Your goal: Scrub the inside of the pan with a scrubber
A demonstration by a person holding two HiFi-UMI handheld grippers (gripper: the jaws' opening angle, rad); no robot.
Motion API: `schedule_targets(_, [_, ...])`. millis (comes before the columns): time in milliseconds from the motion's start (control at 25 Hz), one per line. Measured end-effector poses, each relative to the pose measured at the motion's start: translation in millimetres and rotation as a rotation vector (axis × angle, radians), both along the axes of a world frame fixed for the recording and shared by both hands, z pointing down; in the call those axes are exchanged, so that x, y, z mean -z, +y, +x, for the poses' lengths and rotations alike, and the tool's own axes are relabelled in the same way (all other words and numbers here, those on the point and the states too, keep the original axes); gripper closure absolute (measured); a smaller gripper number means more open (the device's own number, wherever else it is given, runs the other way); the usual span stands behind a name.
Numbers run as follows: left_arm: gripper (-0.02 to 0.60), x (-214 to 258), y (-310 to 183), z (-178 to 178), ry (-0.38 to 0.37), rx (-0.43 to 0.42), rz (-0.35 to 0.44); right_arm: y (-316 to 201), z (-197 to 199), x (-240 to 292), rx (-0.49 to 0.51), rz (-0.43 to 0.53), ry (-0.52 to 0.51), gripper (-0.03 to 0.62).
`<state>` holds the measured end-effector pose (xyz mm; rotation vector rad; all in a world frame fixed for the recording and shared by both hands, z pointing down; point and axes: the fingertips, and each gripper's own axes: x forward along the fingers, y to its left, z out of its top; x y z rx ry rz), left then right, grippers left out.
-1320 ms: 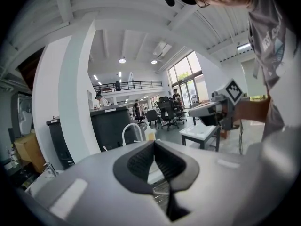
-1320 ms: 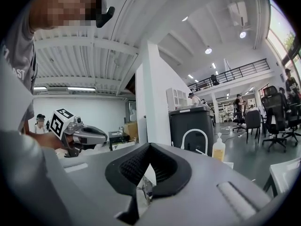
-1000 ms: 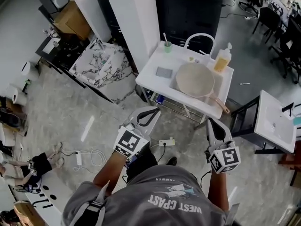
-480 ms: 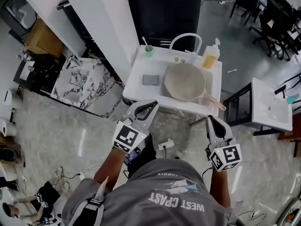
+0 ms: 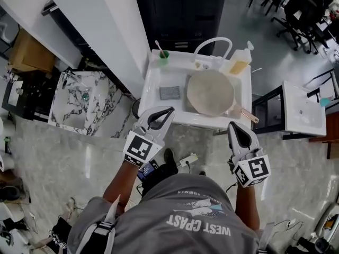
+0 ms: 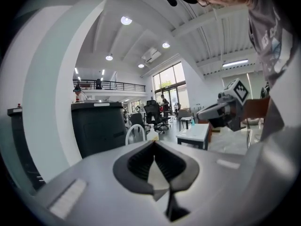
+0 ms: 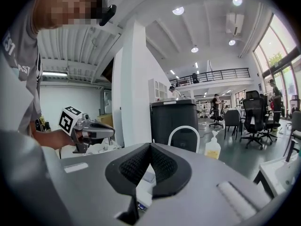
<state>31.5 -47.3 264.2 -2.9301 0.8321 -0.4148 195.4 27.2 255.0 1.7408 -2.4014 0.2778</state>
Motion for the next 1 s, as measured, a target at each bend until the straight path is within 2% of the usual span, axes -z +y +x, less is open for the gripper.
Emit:
schedule_targets(520, [0.579, -18.5, -70.4, -48.8, 0.046, -0.003, -0.049, -75.1, -53.2, -1.9, 0.008, -0.031, 0.056, 0.594])
schedule_targets(760, [0.578, -27.9, -94.1, -63.6, 0.045, 0.064, -0.061, -111.1, -63.6, -19.7, 0.079, -0.065, 0.056, 0.594])
schedule_targets(1000, [0.579, -44.7, -112.6, -71.3, 0.003, 0.179, -0.075, -153.1, -69.8, -48.6, 0.214, -0.100, 0.041, 0.594])
